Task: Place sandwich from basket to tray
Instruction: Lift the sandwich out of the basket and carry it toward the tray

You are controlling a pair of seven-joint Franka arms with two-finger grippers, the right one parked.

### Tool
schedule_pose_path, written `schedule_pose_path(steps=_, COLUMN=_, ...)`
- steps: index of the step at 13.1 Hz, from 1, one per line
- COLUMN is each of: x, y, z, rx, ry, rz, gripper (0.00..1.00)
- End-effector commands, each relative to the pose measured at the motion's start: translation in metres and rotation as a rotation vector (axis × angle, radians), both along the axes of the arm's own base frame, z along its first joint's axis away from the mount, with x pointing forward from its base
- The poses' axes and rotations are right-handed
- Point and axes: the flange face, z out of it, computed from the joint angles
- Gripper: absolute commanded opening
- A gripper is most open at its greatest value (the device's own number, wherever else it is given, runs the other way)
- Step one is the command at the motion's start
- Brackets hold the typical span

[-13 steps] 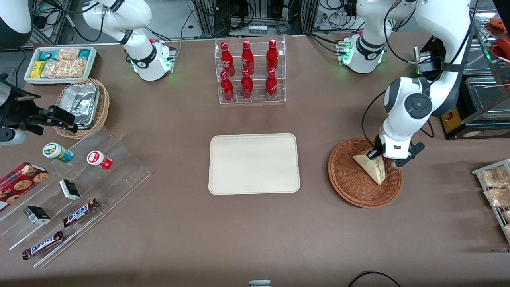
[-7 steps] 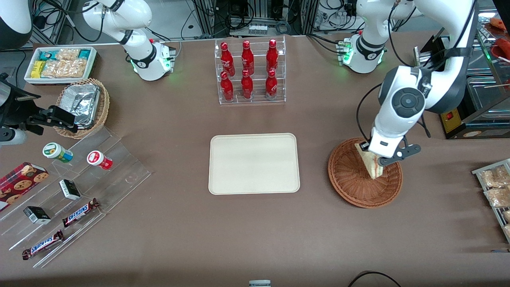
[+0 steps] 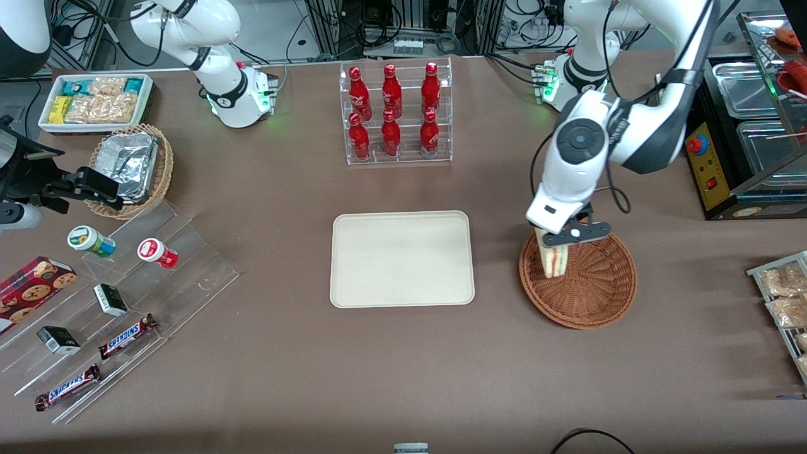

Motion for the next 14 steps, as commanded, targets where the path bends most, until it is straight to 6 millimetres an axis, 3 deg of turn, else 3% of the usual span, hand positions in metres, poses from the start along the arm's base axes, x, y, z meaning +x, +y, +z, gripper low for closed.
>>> schedule_pose_path(steps=1, x=0.001, y=-0.049, z=-0.006, rx=-0.016, ry=-0.013, rz=0.017, gripper=0.0)
schedule_pose_path(steps=7, x=-0.019, y=-0.139, z=-0.04, rx=-0.04, ry=-0.036, rz=0.083, gripper=0.0)
schedule_pose_path(steps=9, x=-0.025, y=-0.167, z=-0.053, rx=-0.05, ry=-0.034, rz=0.029, gripper=0.0)
schedule_pose_path(steps=14, x=-0.031, y=-0.215, z=-0.066, rx=-0.115, ry=-0.004, rz=-0.112, gripper=0.0)
